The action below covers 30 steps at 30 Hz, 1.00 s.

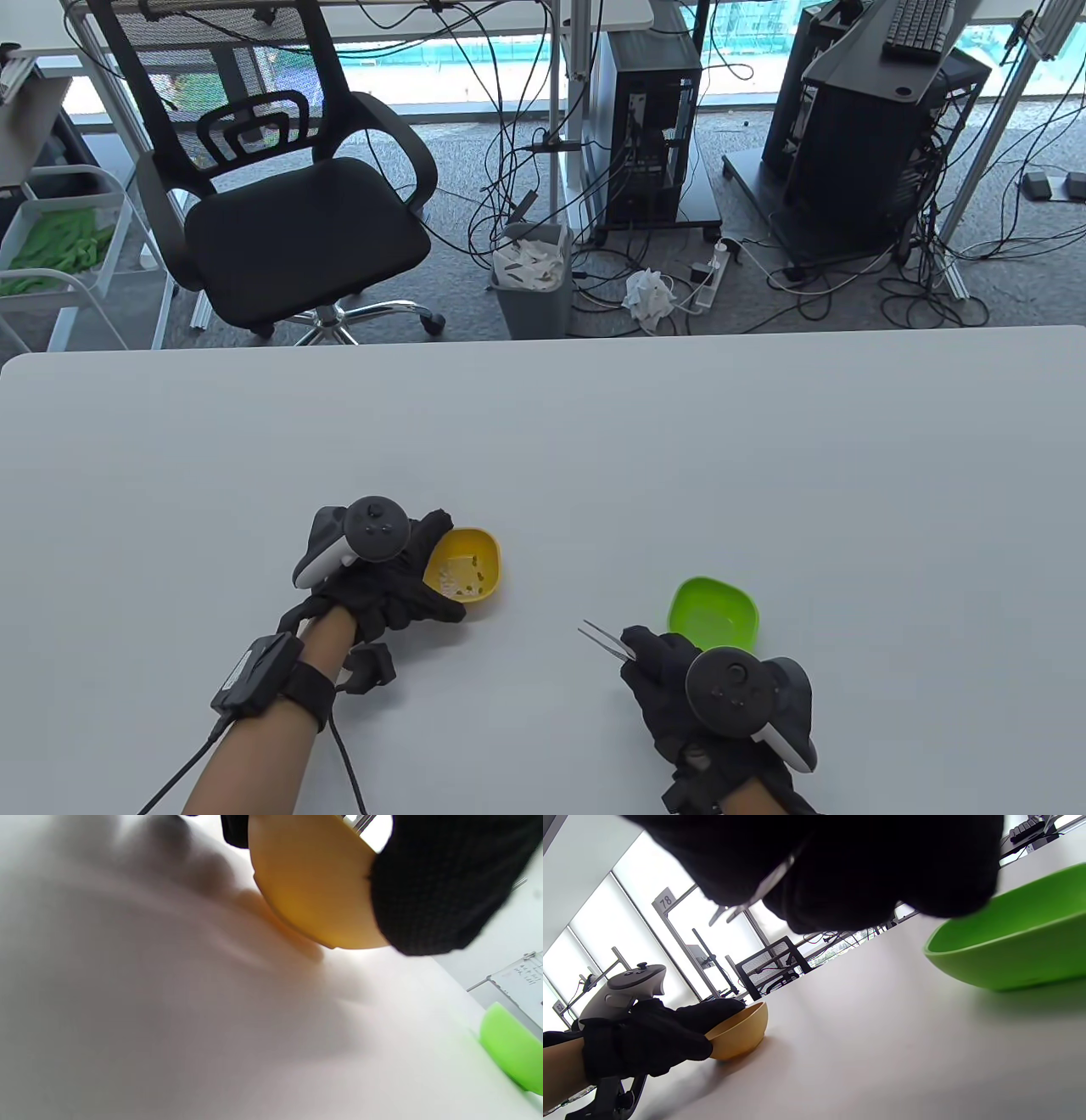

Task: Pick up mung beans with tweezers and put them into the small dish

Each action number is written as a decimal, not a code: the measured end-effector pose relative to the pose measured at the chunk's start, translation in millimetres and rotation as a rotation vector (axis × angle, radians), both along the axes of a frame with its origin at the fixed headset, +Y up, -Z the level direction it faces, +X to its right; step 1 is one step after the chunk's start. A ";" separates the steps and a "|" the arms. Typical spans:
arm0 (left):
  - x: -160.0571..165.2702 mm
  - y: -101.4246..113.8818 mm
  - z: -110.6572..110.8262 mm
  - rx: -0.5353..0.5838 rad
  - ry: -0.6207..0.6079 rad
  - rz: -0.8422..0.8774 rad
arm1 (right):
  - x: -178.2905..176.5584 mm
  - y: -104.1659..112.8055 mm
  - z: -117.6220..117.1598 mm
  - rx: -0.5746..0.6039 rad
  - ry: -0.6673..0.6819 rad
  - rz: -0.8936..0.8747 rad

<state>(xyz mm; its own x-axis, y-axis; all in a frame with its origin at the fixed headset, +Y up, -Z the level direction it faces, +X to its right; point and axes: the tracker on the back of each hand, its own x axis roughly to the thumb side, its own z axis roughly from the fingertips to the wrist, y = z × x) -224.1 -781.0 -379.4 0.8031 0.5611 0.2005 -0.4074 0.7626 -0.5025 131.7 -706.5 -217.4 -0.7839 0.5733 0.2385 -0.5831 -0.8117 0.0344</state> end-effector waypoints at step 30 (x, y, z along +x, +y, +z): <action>58.8 50.6 136.4 0.159 0.142 0.073 | -53.9 43.4 17.4 0.157 0.011 0.240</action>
